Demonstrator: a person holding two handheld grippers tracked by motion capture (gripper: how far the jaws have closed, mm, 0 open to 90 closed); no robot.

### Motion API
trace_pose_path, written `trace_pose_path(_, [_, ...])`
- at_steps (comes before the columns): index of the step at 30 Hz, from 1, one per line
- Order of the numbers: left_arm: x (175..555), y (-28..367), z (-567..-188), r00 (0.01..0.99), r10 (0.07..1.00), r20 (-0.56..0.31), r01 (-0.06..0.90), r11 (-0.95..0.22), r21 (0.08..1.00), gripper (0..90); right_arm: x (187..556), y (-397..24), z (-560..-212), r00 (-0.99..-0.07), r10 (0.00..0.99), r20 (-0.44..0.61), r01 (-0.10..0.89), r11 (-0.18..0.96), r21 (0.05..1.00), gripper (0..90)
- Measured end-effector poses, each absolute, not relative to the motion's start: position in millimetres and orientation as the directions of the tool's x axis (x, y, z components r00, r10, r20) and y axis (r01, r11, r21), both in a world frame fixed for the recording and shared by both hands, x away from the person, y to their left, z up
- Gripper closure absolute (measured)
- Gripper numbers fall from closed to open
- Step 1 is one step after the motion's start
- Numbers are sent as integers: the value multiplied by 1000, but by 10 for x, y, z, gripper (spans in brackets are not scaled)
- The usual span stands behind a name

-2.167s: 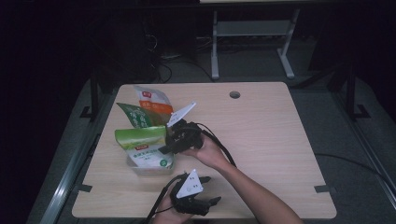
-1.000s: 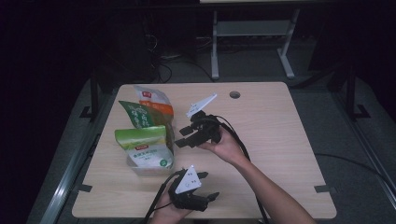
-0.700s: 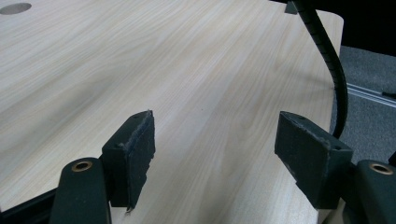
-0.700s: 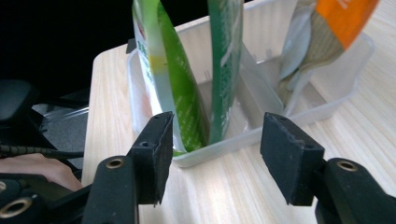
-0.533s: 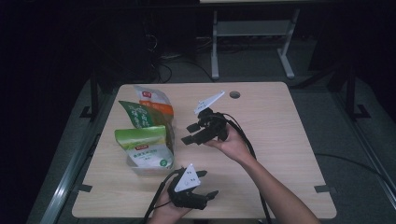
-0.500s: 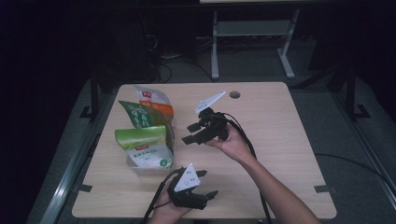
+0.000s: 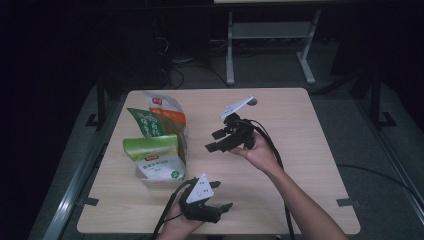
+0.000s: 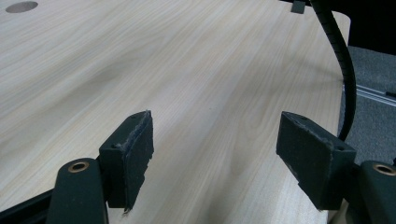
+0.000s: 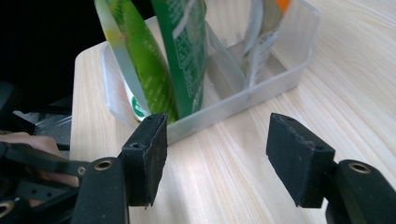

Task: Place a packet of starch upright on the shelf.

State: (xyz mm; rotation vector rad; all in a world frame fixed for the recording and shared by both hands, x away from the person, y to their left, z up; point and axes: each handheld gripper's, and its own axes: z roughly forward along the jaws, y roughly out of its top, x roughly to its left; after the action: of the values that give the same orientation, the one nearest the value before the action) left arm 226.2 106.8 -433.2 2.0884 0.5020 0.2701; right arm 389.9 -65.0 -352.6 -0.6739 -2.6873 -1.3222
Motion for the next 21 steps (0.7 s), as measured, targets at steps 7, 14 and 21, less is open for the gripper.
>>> trace_pose_path(7, [2295,1094,-4313,886,463,-7,251,-468,848,268,3896,-751,-3556,-887,375,270,444,533,720,371])
trace_pose_path(14, [2309,1100,-4318,883,469,-9,254,-462,850,268,3872,-842,-3559,-881,390,270,455,535,712,368])
trace_pose_path(21, [2315,1101,-4318,883,469,-12,257,-464,848,267,3850,-957,-3585,-874,401,273,465,533,707,365])
